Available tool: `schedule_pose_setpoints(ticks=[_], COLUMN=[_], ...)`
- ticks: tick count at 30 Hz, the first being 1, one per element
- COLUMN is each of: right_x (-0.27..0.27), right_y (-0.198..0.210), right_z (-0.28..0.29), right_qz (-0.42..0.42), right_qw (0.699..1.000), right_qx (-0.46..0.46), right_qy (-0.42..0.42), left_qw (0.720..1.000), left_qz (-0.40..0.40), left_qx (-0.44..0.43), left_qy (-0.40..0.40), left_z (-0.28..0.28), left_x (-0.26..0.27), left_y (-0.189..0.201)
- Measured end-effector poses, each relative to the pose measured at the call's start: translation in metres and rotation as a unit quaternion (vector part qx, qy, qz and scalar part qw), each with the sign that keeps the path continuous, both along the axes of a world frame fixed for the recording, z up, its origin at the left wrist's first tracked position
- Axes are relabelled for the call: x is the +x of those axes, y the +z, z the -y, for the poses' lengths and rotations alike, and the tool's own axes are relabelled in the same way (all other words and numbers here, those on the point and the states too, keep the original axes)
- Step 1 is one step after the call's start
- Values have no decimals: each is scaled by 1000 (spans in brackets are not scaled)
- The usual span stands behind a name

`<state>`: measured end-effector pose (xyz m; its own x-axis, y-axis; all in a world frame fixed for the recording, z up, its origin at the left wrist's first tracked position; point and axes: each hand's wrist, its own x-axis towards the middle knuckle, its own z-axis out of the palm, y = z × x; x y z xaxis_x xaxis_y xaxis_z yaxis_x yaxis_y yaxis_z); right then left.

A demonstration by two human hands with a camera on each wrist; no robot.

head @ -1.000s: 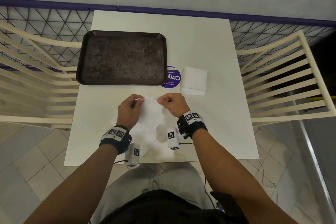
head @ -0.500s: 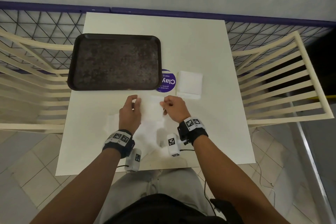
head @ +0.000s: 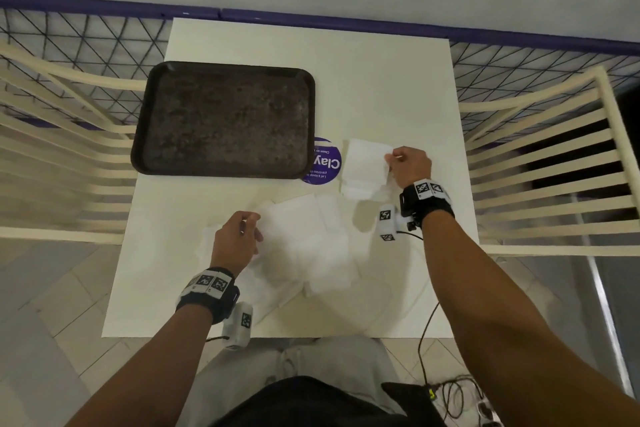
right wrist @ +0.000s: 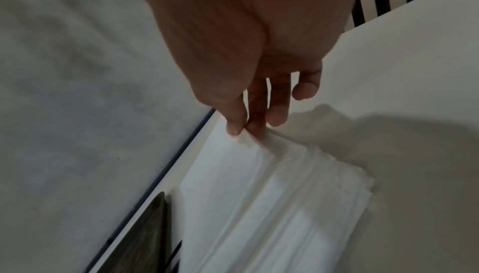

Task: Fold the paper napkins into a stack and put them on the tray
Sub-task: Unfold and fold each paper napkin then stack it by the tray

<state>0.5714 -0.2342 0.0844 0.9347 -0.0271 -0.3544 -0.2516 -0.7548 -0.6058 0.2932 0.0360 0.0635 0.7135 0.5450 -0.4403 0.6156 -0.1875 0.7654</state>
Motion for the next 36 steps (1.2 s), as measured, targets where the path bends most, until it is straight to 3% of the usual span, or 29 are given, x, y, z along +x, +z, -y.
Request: schedule_pose_setpoints(ticks=[5, 11, 15, 18, 22, 24, 27, 36], right_x=[-5, -42, -94, -132, -171, -185, -198, -207], right_y=[-5, 3, 3, -9, -23, -28, -35, -39], right_z=[-2, -24, -50, -68, -88, -95, -100, -103], right_qz=[19, 126, 161, 115, 67, 57, 84, 144], right_qw=[1000, 990, 981, 975, 933, 909, 890, 885], right_qx=[9, 40, 94, 101, 13, -55, -119, -165], right_qy=[-23, -43, 48, 162, 353, 409, 433, 411], left_qw=[1000, 1000, 999, 999, 996, 993, 993, 998], left_qz=[-3, 2, -4, -8, -11, -10, -7, 23], left_qx=[7, 16, 37, 47, 58, 72, 78, 63], left_qy=[6, -2, -10, -22, -73, -94, -85, -20], left_z=[0, 1, 0, -1, -5, -5, -6, -13], left_x=[-1, 0, -4, -14, -30, -36, -43, -57], left_y=[-3, -5, -8, -7, -11, -11, -11, -8])
